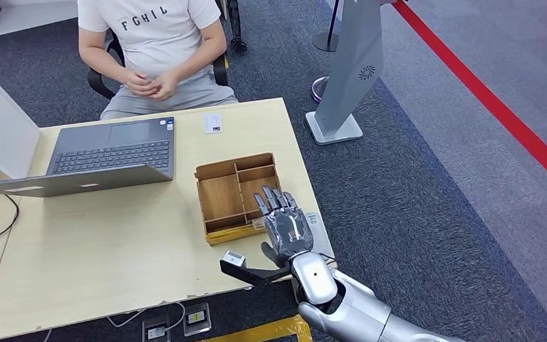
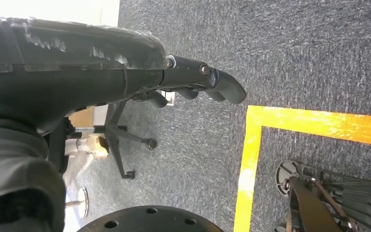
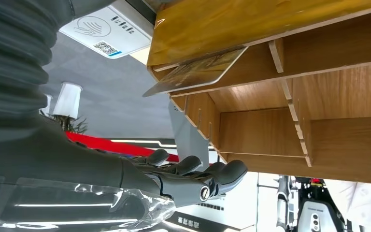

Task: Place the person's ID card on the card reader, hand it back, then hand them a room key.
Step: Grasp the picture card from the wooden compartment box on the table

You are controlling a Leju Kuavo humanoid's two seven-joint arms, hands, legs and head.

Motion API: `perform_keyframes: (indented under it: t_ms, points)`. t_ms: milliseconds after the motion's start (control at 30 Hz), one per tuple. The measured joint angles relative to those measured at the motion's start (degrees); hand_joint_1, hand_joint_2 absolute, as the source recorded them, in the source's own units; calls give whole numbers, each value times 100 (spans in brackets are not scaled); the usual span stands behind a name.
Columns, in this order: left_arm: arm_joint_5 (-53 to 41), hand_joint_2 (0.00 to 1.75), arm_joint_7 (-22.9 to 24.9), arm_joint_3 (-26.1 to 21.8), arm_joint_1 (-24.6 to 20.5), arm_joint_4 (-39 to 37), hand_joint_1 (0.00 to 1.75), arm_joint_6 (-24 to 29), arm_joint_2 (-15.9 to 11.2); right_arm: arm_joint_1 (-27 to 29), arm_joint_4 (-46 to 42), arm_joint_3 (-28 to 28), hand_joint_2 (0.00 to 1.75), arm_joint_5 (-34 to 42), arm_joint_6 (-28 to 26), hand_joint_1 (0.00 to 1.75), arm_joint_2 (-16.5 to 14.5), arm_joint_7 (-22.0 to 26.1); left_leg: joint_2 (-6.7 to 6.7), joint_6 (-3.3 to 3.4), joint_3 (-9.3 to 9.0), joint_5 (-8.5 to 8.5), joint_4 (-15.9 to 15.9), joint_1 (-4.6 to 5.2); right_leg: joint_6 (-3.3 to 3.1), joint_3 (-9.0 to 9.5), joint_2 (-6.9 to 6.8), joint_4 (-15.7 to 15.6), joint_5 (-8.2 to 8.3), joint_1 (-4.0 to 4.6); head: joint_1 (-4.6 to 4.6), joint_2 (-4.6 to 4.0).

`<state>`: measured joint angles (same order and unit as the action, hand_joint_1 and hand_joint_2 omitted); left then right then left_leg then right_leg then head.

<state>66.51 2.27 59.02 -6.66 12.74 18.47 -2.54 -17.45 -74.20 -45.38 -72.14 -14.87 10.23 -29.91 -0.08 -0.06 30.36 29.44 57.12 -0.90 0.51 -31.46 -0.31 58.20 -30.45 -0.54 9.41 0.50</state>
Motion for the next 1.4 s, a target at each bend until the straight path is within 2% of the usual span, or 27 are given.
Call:
perform_keyframes:
  t_ms: [200, 233, 333, 367, 933, 1400]
  points:
    - [2, 0, 0, 1, 0, 0, 0, -6, -10, -17, 94, 82, 175, -52, 4, 0, -2, -25, 0, 0, 0, 0, 0, 0, -1, 0, 0, 1, 0, 0, -1, 0]
    - [3, 0, 0, 1, 0, 0, 0, -6, -11, -21, 111, 99, 175, -55, 5, 12, -3, -25, 0, 0, 0, 0, 0, 0, -1, 0, 0, 1, 0, 0, -1, 0]
    - [1, 0, 0, 1, 0, 0, 0, -13, -17, -38, 158, 132, 175, -55, 11, 143, -4, -25, 0, 0, -1, 0, 0, 0, -1, 0, 0, 1, 0, 0, -1, 0]
    - [-1, 0, 0, 1, 0, 0, 0, -19, -20, -41, 171, 135, 175, -50, 13, 175, -4, -25, 0, -1, -1, 0, 0, 0, -1, 0, 0, 1, 0, 0, -1, 0]
    - [-114, 0, -41, 1, 0, 0, 0, -160, -67, -41, 219, 234, 175, 67, 106, 175, 4, -73, 0, -3, -2, -1, 0, 0, -2, -3, 1, 5, -1, 0, -1, 0]
    - [-206, 0, -98, 5, -1, 0, 0, -222, -99, 23, 189, 315, 175, 214, -19, 175, 12, -10, 1, -11, -3, 4, 1, 0, -11, -8, 2, 14, -7, 0, -1, 0]
